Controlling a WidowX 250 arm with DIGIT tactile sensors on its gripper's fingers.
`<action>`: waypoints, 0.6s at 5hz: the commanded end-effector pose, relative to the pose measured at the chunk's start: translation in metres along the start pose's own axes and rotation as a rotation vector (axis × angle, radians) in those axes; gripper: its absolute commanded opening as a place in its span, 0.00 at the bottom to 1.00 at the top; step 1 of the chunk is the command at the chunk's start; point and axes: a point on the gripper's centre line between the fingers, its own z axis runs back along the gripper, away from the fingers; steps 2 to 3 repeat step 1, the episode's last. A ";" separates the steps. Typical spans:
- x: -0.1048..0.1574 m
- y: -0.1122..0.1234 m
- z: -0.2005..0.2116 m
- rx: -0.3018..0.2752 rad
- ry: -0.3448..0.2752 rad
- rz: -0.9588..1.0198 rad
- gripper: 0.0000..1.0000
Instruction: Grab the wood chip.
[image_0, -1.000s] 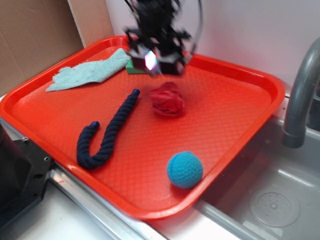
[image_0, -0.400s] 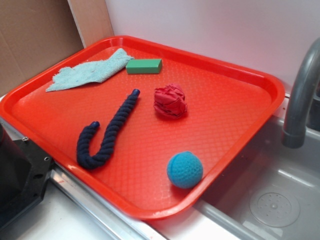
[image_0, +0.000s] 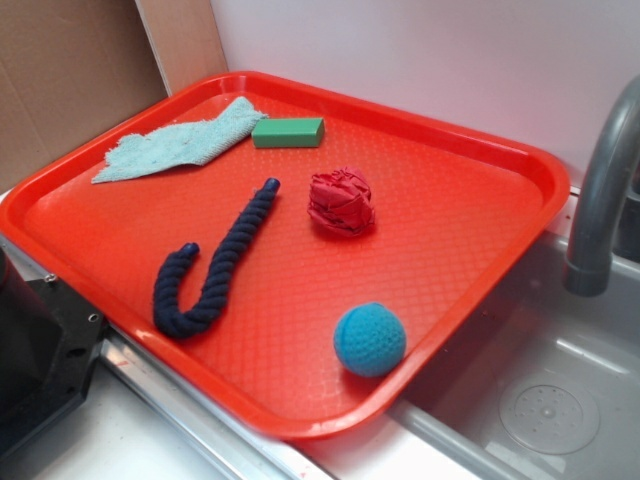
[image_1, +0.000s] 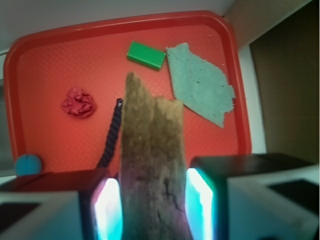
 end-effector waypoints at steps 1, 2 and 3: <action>0.006 -0.002 0.012 0.029 -0.098 -0.026 0.00; 0.006 -0.002 0.012 0.029 -0.098 -0.026 0.00; 0.006 -0.002 0.012 0.029 -0.098 -0.026 0.00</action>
